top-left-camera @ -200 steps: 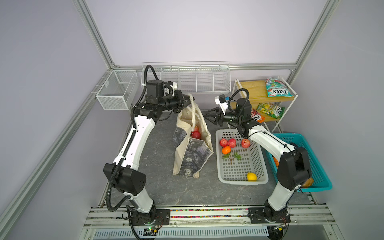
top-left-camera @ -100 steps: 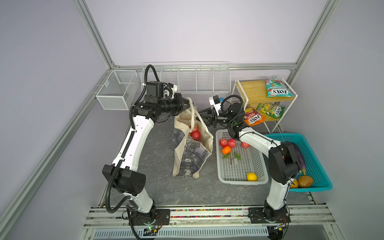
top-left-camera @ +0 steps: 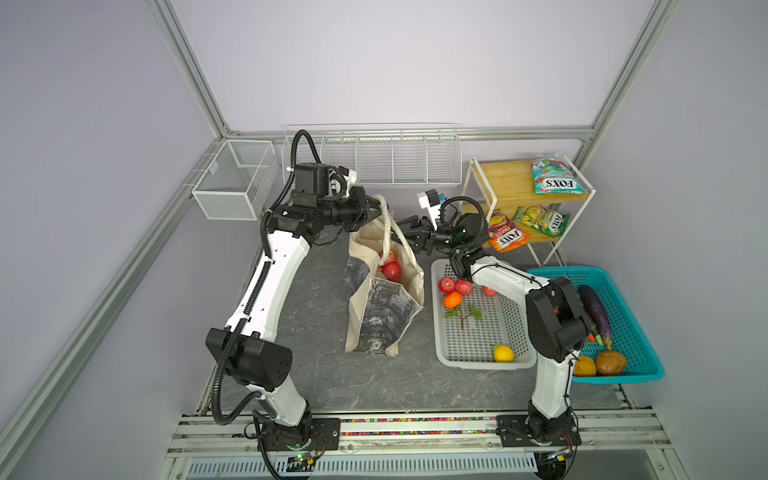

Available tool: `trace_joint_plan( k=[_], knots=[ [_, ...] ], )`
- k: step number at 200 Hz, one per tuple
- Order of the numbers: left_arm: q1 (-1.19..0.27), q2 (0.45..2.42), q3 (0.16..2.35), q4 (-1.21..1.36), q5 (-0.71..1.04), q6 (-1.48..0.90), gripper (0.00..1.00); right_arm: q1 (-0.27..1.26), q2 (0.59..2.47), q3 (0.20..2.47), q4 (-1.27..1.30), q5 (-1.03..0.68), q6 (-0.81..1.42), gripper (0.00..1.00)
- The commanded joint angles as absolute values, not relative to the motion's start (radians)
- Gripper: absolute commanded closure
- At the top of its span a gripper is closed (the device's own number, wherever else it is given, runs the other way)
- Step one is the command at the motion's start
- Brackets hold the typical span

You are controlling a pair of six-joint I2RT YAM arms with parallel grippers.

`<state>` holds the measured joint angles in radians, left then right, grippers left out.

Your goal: Place the food into the grocery bag and tie it

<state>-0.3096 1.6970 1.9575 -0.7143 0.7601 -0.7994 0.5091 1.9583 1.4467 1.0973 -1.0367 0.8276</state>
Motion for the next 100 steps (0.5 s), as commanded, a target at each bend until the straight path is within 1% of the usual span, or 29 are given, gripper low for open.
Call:
trace_joint_plan(
  k=[1,22,57,78,100],
  knots=[
    [-0.314,1.716,1.941,-0.657,0.764,-0.794,1.00,0.526,1.949,1.432,1.229,-1.041,0.912,0.44],
    [-0.319,1.725,1.927,-0.609,0.777,-0.812,1.00,0.529,1.950,1.427,1.287,-1.027,0.971,0.43],
    [-0.330,1.755,1.926,-0.577,0.789,-0.818,1.00,0.529,1.955,1.438,1.367,-1.022,1.058,0.39],
    [-0.334,1.763,1.937,-0.588,0.781,-0.815,1.00,0.528,1.950,1.433,1.382,-1.019,1.071,0.37],
    [-0.338,1.769,1.963,-0.655,0.756,-0.783,1.00,0.528,1.947,1.426,1.411,-1.009,1.092,0.35]
  ],
)
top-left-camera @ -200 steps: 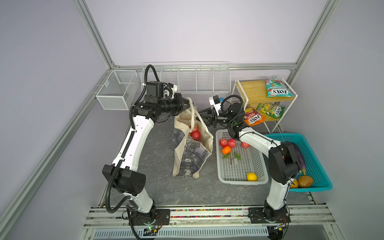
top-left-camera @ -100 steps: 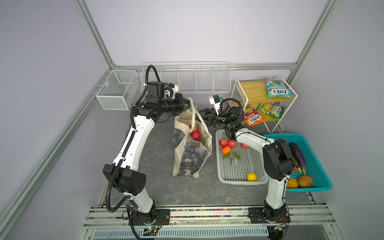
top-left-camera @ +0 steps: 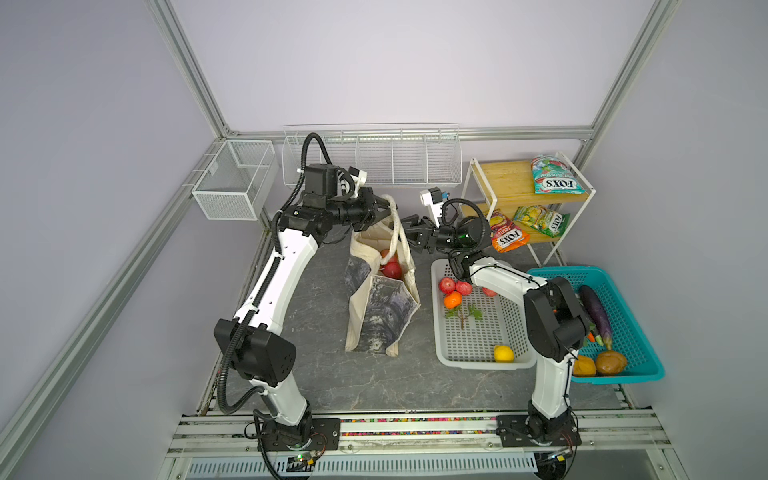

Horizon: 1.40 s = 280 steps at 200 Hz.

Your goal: Place the food into the grocery bag and tie it

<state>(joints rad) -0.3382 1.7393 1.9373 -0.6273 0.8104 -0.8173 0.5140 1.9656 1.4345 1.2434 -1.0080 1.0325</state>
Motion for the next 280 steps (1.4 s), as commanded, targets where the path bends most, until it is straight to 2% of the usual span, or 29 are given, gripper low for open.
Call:
trace_joint_plan(
  k=[1,61,154,280],
  knots=[
    [-0.338,1.769,1.964,-0.658,0.754,-0.780,1.00,0.528,1.947,1.426,1.412,-1.008,1.093,0.35],
    [-0.363,1.790,2.007,-0.802,0.635,-0.690,1.00,0.530,1.946,1.448,1.433,-0.993,1.129,0.33],
    [-0.379,1.824,2.079,-0.825,0.553,-0.664,1.00,0.534,1.917,1.432,1.433,-0.976,1.137,0.24],
    [-0.379,1.773,1.968,-0.728,0.634,-0.658,1.00,0.487,1.823,1.354,1.433,-0.997,1.147,0.22]
  ],
)
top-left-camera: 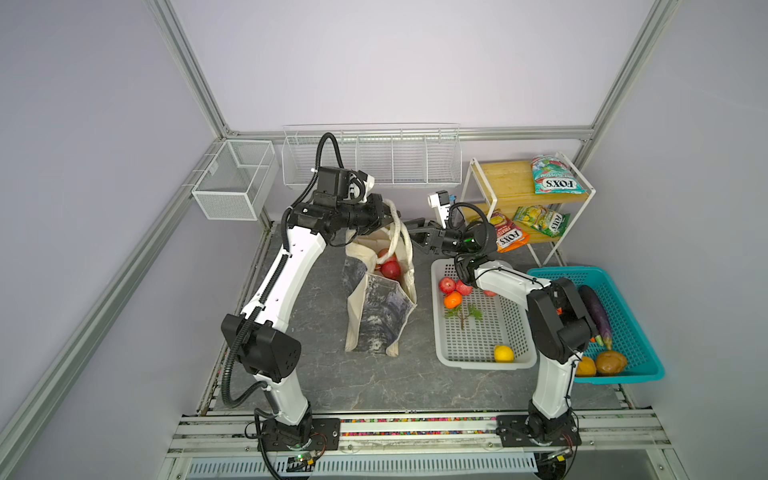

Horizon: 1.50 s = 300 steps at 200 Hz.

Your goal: Place the food into the grocery bag and tie it

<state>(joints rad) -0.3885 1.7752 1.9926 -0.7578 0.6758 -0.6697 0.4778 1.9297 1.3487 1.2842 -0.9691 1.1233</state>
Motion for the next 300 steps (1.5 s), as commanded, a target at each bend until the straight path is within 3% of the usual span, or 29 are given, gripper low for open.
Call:
trace_joint_plan(
  k=[1,84,127,165,261,300],
  knots=[
    [-0.379,1.773,1.968,-0.727,0.635,-0.658,1.00,0.486,1.822,1.353,1.433,-0.997,1.147,0.22],
    [-0.391,1.800,2.007,-0.715,0.646,-0.671,1.00,0.500,1.778,1.343,1.335,-0.984,1.055,0.23],
    [-0.393,1.781,1.962,-0.696,0.652,-0.679,1.00,0.411,1.646,1.276,0.863,-0.919,0.672,0.27],
    [-0.397,1.783,1.957,-0.639,0.691,-0.721,1.00,0.397,1.656,1.295,0.622,-0.912,0.506,0.30],
    [-0.416,1.798,1.927,-0.531,0.761,-0.803,1.00,0.419,1.718,1.270,0.620,-0.962,0.486,0.31],
    [-0.418,1.781,1.908,-0.534,0.758,-0.805,1.00,0.349,1.692,1.235,0.716,-0.926,0.548,0.25]
  ],
)
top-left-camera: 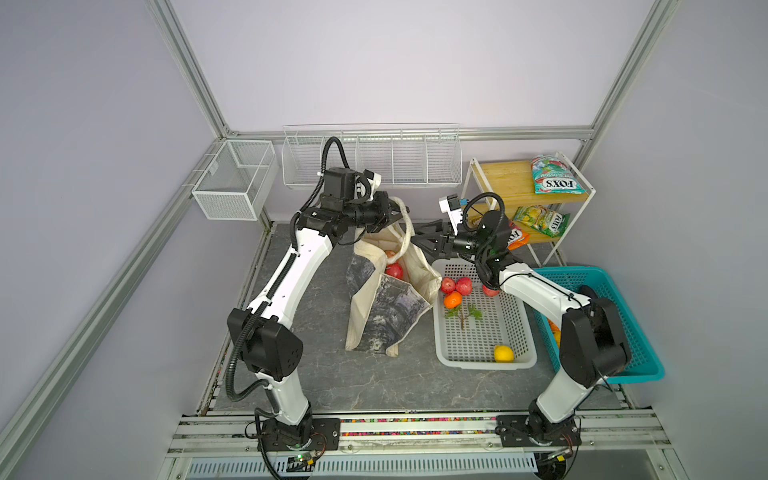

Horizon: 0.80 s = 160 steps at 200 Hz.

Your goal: Place the food into the grocery bag and tie it

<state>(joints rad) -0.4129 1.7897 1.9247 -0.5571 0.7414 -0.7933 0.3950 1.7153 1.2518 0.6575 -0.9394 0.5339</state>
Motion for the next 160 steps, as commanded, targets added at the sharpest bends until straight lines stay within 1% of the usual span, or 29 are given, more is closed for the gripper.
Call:
trace_joint_plan(
  k=[1,23,40,66,109,130,160],
  knots=[
    [-0.418,1.781,1.907,-0.534,0.758,-0.805,1.00,0.347,1.690,1.235,0.712,-0.925,0.545,0.25],
    [-0.422,1.771,1.900,-0.534,0.759,-0.810,1.00,0.319,1.685,1.246,0.656,-0.918,0.508,0.22],
    [-0.426,1.768,1.904,-0.529,0.762,-0.818,1.00,0.318,1.706,1.258,0.616,-0.919,0.485,0.23],
    [-0.438,1.766,1.908,-0.494,0.776,-0.850,1.00,0.320,1.743,1.255,0.628,-0.920,0.492,0.25],
    [-0.467,1.779,1.910,-0.329,0.812,-0.991,1.00,0.381,1.780,1.282,0.670,-1.021,0.522,0.27],
    [-0.469,1.782,1.874,-0.172,0.835,-1.121,1.00,0.398,1.802,1.264,0.833,-1.047,0.632,0.28],
    [-0.468,1.791,1.834,-0.001,0.848,-1.254,1.00,0.395,1.860,1.250,1.243,-1.034,0.924,0.29]
  ],
)
